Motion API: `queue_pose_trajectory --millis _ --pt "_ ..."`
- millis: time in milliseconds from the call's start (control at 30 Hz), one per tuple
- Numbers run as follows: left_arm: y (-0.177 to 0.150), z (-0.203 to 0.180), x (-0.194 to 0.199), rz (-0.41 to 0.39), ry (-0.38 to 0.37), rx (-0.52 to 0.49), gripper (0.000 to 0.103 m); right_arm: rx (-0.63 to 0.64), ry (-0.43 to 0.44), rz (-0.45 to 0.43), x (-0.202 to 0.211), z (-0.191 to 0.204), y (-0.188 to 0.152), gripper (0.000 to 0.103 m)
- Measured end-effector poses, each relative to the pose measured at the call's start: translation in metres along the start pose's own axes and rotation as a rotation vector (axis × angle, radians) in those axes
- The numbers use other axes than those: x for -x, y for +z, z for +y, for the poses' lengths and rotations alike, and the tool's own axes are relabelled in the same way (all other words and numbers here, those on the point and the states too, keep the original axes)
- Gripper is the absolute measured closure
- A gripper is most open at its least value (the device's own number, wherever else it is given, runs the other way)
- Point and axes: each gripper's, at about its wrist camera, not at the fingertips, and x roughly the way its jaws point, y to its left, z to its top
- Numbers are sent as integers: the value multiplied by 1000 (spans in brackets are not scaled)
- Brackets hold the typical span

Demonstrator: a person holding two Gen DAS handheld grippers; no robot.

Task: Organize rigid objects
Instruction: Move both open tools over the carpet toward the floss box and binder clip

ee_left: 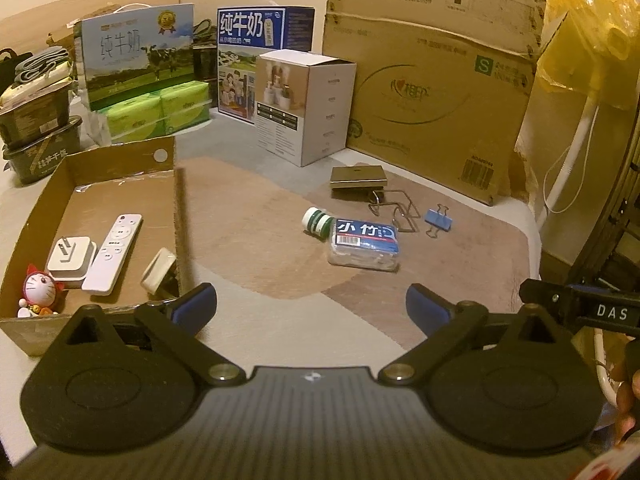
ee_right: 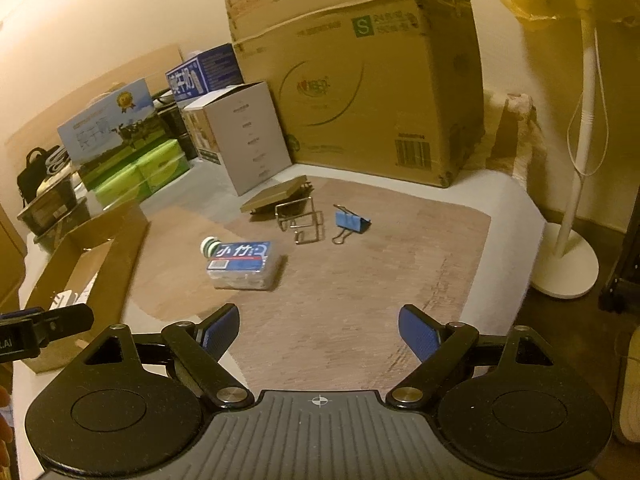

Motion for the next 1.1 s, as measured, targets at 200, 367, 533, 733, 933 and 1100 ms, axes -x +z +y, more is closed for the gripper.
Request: queue_pose_trajectory --millis 200,367,533,733,933,1100 --pt "3 -8 -11 14 -8 -16 3 -20 -16 1 -4 -12 1 17" --pt "4 -15 -23 27 -17 -27 3 -30 -24 7 -10 -22 3 17" --pt "7 -21 -37 30 -23 -33 3 -20 -35 14 -19 -29 6 17" --pt "11 -29 -63 32 -25 -40 2 11 -41 10 -34 -36 14 17" --pt "16 -39 -97 40 -31 -58 1 49 -37 19 -58 -48 24 17" --pt "20 -45 -127 46 -36 -54 1 71 -38 32 -80 -58 31 17"
